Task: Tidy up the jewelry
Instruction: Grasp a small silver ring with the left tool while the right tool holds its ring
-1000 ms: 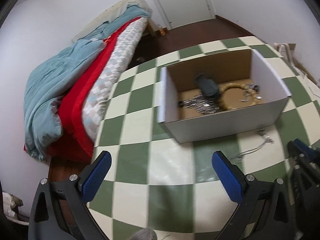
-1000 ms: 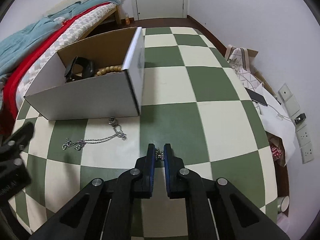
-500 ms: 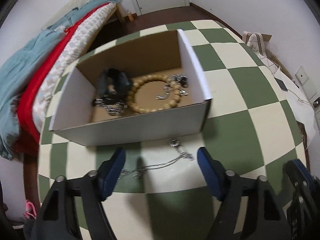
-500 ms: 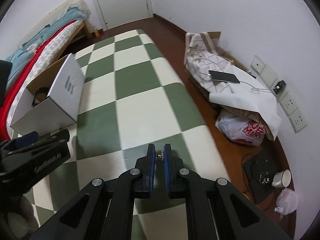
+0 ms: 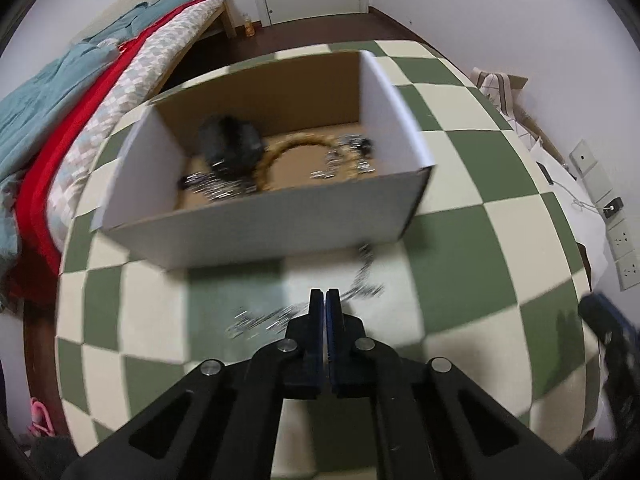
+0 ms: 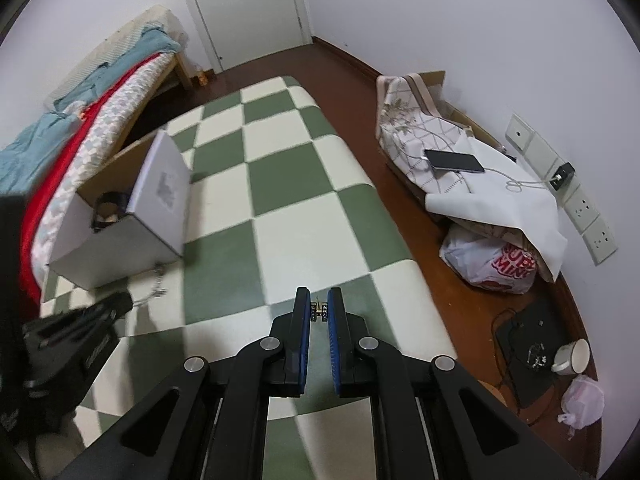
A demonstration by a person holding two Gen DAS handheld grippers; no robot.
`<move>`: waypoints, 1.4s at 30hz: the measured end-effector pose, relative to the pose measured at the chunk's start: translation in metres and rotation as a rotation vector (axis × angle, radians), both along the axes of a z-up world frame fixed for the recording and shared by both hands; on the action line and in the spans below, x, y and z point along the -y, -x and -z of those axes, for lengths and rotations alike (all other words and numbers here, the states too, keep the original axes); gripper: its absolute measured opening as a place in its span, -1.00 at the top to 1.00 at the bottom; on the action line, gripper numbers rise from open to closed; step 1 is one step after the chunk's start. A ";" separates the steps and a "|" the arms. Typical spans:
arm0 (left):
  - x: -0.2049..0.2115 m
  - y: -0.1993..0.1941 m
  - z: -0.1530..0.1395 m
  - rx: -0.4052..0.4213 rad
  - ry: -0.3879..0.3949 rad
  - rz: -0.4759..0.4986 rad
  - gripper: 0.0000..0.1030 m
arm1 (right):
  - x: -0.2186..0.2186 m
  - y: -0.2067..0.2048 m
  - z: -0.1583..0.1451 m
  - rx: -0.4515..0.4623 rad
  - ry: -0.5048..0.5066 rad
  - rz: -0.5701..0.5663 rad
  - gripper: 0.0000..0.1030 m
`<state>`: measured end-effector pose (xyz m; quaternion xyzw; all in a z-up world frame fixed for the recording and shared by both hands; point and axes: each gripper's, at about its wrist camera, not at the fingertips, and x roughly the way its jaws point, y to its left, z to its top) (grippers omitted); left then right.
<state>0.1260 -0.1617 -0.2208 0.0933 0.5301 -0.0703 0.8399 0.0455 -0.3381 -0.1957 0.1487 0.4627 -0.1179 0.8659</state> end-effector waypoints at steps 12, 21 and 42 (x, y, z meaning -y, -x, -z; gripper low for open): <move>-0.068 0.017 -0.047 0.008 0.156 -0.049 0.86 | -0.027 0.007 -0.027 0.058 -0.060 -0.041 0.83; -0.002 -0.010 -0.002 0.027 0.084 -0.066 -0.21 | -0.014 0.010 -0.019 0.046 -0.067 0.000 0.82; 0.002 0.008 -0.004 0.091 0.048 0.004 0.87 | -0.007 0.003 -0.035 0.081 -0.057 0.002 0.82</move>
